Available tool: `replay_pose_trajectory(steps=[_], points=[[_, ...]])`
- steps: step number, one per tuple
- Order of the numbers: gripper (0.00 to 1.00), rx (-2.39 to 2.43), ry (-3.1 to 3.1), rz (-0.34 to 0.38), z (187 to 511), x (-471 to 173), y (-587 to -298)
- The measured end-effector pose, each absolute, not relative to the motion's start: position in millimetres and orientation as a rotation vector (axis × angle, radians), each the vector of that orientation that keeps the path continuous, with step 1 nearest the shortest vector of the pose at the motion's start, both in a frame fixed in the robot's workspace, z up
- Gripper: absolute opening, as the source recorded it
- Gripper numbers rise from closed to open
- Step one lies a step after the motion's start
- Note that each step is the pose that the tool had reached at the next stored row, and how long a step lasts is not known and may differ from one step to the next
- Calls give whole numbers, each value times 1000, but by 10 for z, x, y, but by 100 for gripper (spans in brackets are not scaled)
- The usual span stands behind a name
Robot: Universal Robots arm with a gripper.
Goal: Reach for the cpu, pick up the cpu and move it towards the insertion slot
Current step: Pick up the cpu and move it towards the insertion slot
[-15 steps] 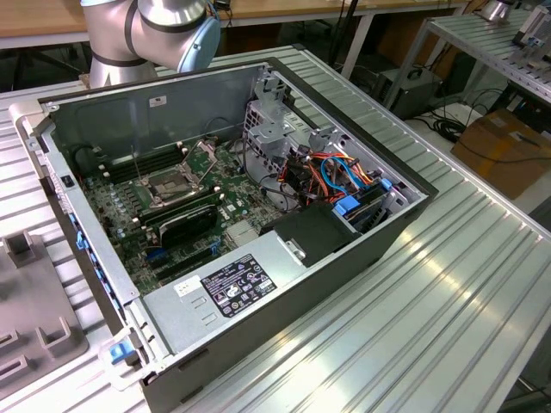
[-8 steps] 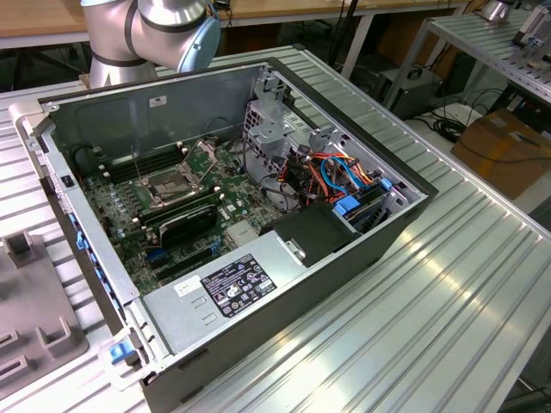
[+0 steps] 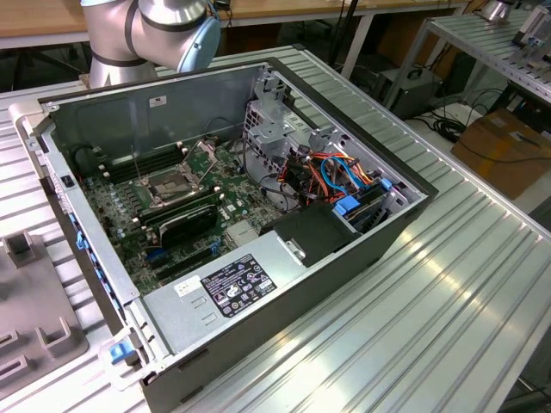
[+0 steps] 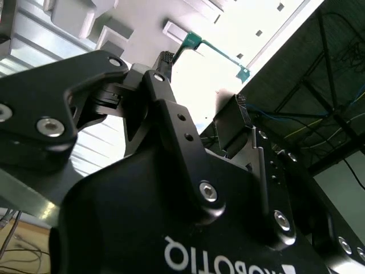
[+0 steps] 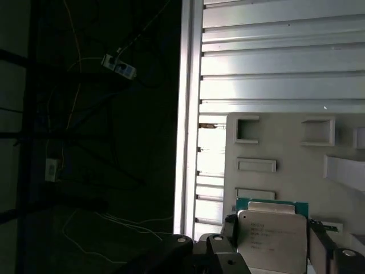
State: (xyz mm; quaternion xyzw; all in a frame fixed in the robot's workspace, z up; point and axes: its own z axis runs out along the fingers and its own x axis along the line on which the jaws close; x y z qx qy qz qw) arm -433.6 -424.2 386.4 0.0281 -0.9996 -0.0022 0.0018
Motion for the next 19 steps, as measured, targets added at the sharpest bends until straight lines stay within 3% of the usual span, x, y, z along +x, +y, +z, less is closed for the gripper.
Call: replay_pose_trajectory(steps=[7, 19], points=[[55, 88, -3137, -7, 4032, -4308, -4242], [55, 88, -3137, -7, 4035, -4177, -4241]])
